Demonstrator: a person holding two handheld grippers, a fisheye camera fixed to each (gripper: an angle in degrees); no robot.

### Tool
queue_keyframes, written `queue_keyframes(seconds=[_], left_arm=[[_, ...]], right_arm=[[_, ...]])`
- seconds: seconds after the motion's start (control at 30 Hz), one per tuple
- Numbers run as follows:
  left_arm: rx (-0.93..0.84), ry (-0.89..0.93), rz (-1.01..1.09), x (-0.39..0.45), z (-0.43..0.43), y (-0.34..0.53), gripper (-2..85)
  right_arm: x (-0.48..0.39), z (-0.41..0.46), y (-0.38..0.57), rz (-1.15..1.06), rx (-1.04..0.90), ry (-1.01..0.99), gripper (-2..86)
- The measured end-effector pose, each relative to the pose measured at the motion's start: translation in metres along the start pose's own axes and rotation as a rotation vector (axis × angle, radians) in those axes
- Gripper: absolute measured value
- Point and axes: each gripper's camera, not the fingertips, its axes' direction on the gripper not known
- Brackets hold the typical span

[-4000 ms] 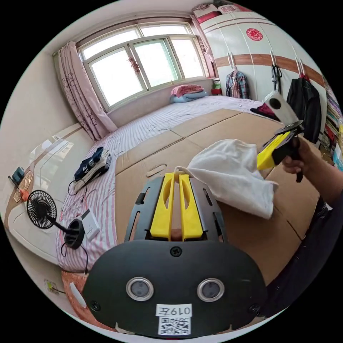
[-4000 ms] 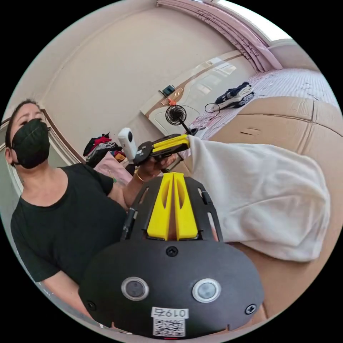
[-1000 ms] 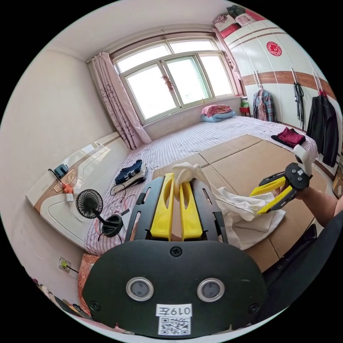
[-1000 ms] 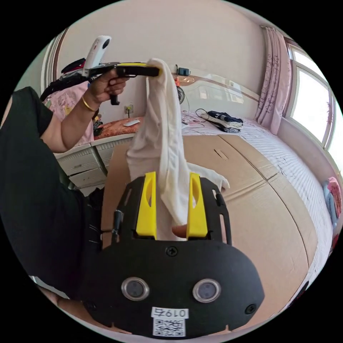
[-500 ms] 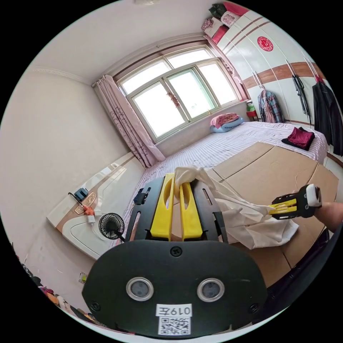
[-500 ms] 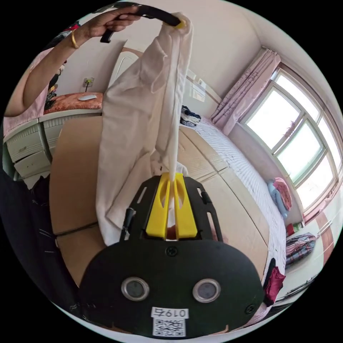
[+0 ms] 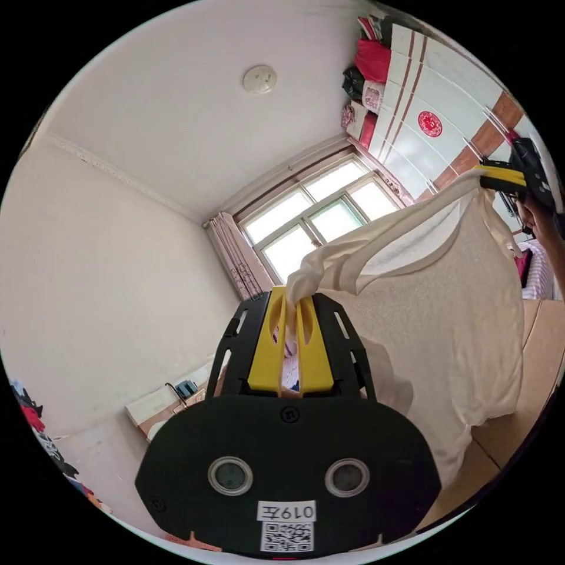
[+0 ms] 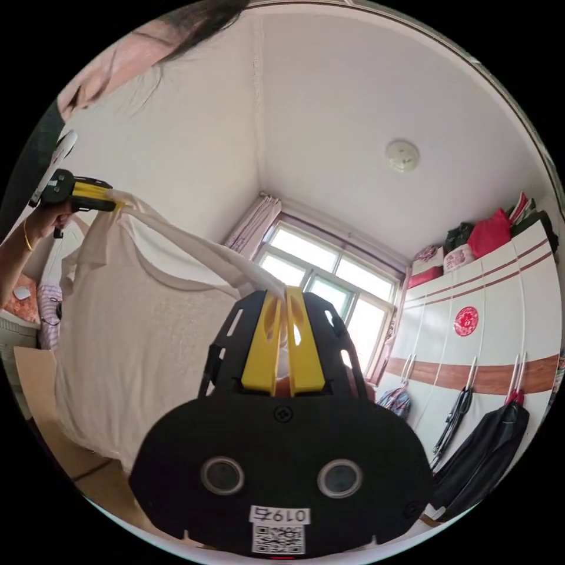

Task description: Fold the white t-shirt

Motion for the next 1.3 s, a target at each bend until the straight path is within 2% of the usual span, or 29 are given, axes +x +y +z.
queue_keyframes(seconds=[0.2,0.37,0.53,0.67,0.83,1.0,1.13,1.2,1.3], left_arm=[[0.2,-0.033,0.009,-0.008,-0.025,-0.043,0.4],[0.134,0.023,0.026,0.004,0.027,-0.059,0.4],[-0.087,0.096,0.086,0.054,0.146,-0.04,0.4],[-0.262,0.184,0.168,0.108,0.248,-0.008,0.4],[-0.583,0.336,0.23,0.198,0.403,0.061,0.3],[-0.831,0.413,0.228,0.265,0.511,0.117,0.7],[-0.985,0.49,0.147,0.29,0.577,0.15,2.1],[-1.111,0.557,0.131,0.294,0.601,0.166,3.6],[-1.214,0.589,0.108,0.28,0.63,0.184,6.7]], right_arm=[[0.016,-0.029,-0.04,0.012,0.07,0.153,-0.7],[0.01,0.014,-0.053,-0.015,-0.013,0.126,-0.6],[-0.005,0.123,-0.025,-0.063,-0.274,0.01,-0.6],[-0.027,0.238,0.034,-0.099,-0.536,-0.082,-0.6],[-0.075,0.358,0.117,-0.205,-0.774,-0.147,-0.5],[-0.098,0.477,0.179,-0.105,-1.015,-0.294,0.0],[-0.096,0.531,0.208,-0.015,-1.144,-0.372,1.8],[-0.093,0.554,0.227,-0.017,-1.297,-0.399,5.2],[-0.073,0.562,0.233,-0.009,-1.397,-0.471,9.6]])
